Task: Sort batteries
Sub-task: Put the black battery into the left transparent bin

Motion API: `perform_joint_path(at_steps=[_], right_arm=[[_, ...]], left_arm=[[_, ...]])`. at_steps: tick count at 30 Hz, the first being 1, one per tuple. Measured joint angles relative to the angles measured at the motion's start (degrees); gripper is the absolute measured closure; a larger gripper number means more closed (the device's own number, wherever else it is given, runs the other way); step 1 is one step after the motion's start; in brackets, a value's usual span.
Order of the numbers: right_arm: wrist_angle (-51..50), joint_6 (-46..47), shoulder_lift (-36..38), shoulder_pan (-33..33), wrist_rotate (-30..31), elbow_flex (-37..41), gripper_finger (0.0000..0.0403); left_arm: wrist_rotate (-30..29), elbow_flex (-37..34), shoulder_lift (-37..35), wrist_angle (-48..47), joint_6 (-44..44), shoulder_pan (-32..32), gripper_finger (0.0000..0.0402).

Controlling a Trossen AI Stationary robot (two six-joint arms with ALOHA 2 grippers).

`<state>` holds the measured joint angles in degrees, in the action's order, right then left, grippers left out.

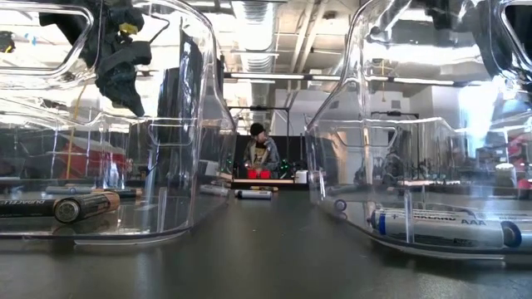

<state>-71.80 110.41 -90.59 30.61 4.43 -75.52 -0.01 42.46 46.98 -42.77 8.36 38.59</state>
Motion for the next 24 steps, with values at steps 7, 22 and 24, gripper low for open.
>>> perform_joint_path(at_steps=[7, 22, 24], right_arm=[[0.9, 2.5, 0.0, -0.4, 0.0, -1.3, 0.0244], [-7.8, 4.4, 10.9, -0.7, 10.6, 0.4, 0.0276], [-8.0, 2.6, 15.4, -1.0, 13.6, 2.7, 0.0276]], left_arm=[[-0.1, 0.0, 0.0, 0.1, -2.1, 0.0, 0.0304], [-3.9, 4.9, 3.6, -9.1, 4.3, 0.1, 0.0304], [-4.1, 7.2, 6.2, -11.0, 6.0, 0.1, 0.0304]])
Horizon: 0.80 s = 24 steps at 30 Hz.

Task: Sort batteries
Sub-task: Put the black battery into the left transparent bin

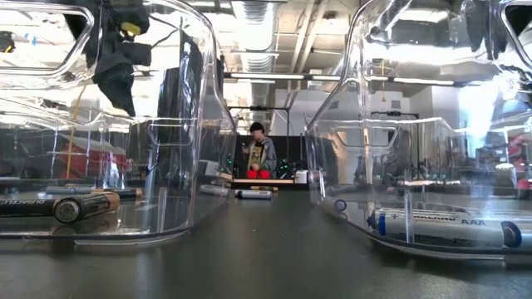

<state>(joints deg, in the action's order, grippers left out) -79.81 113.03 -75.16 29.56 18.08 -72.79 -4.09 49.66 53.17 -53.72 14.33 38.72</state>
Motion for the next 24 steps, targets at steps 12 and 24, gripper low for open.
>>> perform_joint_path(at_steps=[12, 24], right_arm=[[1.6, -17.4, 26.0, -11.9, 7.9, 16.5, 0.0276], [14.6, -39.5, 42.4, -27.2, 7.6, 28.6, 0.0276]], left_arm=[[0.8, 12.7, 17.6, -10.1, 9.3, 0.0, 0.0304], [1.0, 13.3, 26.9, -11.7, -0.3, -0.1, 0.0291]])
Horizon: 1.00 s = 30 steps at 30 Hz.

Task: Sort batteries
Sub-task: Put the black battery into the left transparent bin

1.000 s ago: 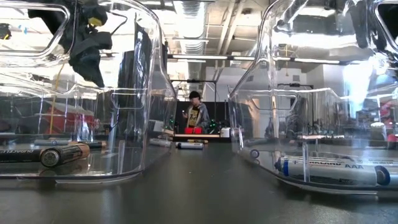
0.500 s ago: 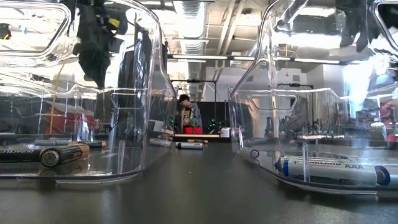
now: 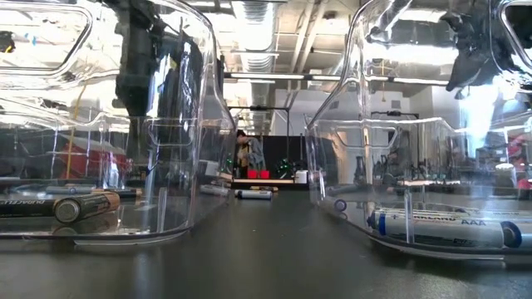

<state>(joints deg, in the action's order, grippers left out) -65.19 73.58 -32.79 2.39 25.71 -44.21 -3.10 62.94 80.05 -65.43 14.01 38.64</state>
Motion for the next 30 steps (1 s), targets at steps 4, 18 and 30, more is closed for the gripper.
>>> perform_joint_path(at_steps=[4, 18, 30], right_arm=[[1.0, -2.1, 1.8, -2.9, -1.5, 0.6, 0.0276], [3.2, -4.5, -2.5, -6.3, -1.9, 0.5, 0.0276], [12.3, -27.5, -6.3, -9.9, -11.4, 0.5, 0.0276]], left_arm=[[4.5, 0.0, 3.2, 0.6, -1.1, -0.1, 0.0261], [4.3, -0.9, 6.0, -2.1, 6.1, -0.1, 0.0228], [4.3, -4.4, -5.4, -0.9, 12.8, 0.1, 0.0228]])
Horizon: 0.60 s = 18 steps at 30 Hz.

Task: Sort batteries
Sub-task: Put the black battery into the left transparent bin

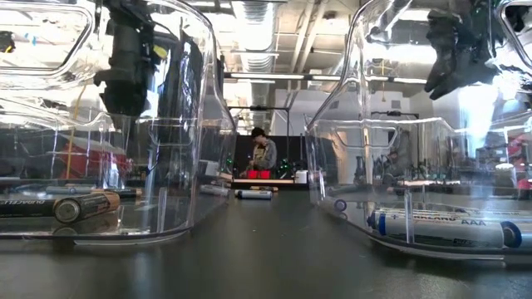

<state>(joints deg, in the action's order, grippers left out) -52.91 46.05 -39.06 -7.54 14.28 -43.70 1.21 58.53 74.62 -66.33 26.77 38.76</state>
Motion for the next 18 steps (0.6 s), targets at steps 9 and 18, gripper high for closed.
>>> perform_joint_path(at_steps=[9, 18], right_arm=[[2.3, -16.2, -2.1, -16.7, -16.1, 0.0, 0.0276], [-0.5, -34.8, -14.6, -32.7, -32.0, -2.1, 0.0276]], left_arm=[[0.0, -3.3, -2.7, -1.3, 4.9, 0.0, 0.0228], [-0.1, -3.4, -2.7, -3.3, 5.2, 0.0, 0.0228]])
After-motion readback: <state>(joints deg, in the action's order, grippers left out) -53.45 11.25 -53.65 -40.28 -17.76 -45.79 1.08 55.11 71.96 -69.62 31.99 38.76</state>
